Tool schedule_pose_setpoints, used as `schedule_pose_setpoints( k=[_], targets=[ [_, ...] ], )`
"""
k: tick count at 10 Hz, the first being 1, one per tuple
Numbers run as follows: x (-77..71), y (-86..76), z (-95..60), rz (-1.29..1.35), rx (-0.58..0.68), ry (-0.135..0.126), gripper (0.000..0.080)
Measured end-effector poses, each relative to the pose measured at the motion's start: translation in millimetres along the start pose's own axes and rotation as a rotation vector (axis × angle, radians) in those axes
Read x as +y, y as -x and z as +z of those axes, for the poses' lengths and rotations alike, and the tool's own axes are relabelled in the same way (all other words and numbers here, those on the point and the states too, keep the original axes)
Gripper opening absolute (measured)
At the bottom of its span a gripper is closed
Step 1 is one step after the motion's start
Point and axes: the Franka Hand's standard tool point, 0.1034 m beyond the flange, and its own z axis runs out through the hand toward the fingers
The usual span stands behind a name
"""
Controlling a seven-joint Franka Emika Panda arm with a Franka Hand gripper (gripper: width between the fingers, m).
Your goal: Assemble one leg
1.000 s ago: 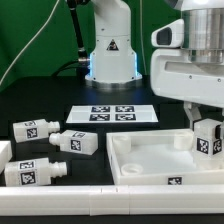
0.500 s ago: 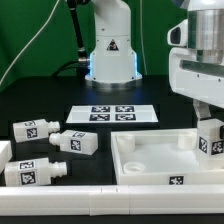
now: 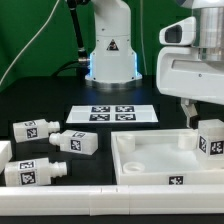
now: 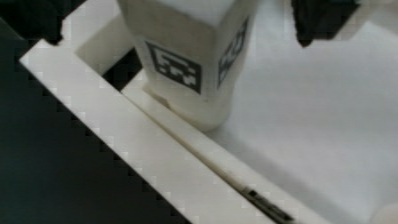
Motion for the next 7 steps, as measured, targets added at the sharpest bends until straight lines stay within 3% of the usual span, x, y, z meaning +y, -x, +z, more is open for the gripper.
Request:
schedule_pose_setpoints(
  k=[6,7],
  targets=[
    [1.1,-1.3,1.7,-0.443,0.005,0.010,0.0649],
    [1.3,-0.6,2.6,-0.564,0.013,0.026,0.0649]
  ],
)
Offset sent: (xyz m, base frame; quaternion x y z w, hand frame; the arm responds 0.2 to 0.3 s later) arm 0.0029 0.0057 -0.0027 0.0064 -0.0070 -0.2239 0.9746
